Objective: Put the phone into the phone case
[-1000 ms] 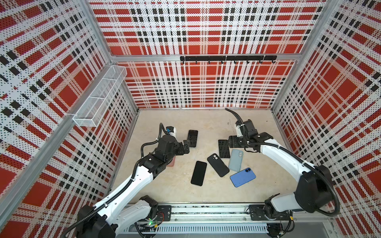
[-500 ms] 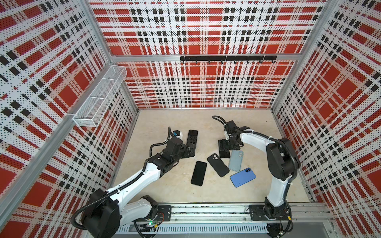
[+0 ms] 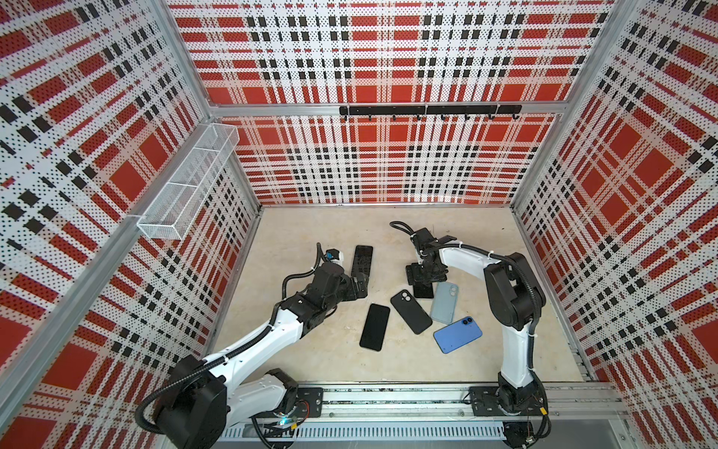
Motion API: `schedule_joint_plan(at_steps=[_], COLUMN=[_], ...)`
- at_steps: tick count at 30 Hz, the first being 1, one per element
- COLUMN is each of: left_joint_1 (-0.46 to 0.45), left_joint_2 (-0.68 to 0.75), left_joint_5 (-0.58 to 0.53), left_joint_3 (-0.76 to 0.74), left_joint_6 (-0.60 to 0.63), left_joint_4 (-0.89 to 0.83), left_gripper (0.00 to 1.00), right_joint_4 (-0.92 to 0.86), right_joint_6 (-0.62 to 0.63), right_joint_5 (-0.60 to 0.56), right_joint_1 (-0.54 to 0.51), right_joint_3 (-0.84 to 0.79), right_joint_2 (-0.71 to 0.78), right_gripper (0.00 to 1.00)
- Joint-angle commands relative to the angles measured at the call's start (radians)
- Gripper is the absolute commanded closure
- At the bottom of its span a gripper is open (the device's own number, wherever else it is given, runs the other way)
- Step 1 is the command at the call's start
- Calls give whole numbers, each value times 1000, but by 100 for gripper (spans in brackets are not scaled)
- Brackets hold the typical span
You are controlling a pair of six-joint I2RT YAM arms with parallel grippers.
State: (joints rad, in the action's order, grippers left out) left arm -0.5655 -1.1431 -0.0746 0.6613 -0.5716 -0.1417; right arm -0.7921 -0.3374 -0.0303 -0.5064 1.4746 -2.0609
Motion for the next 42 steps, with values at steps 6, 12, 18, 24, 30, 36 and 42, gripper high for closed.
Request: schedule_joint_plan(at_steps=[6, 12, 18, 24, 30, 36, 42], left_joint_1=[27, 40, 30, -14, -48, -92, -134], left_joint_2=[40, 42, 17, -48, -135, -260, -436], left_joint_5=[3, 3, 4, 28, 65, 102, 147], left_joint_3=[-35, -25, 6, 62, 98, 130, 191], left_joint_6=[-2, 1, 2, 21, 14, 7, -31], left_joint_4=[16, -4, -1, 18, 83, 205, 362], left_gripper=[0, 0, 0, 0, 2, 5, 11], right_joint_4=[8, 56, 187, 318, 431, 551, 635], right_joint_6=[-92, -133, -183, -206, -238, -284, -313], right_joint_5=[10, 49, 118, 214, 297, 380, 427], right_joint_1=[-12, 3, 44, 91, 128, 163, 189], right_joint_3=[-5, 1, -59, -135, -218, -300, -342], right_joint_2=[-59, -47, 35, 107, 149, 175, 185], right_gripper=[24, 30, 34, 36, 36, 37, 37])
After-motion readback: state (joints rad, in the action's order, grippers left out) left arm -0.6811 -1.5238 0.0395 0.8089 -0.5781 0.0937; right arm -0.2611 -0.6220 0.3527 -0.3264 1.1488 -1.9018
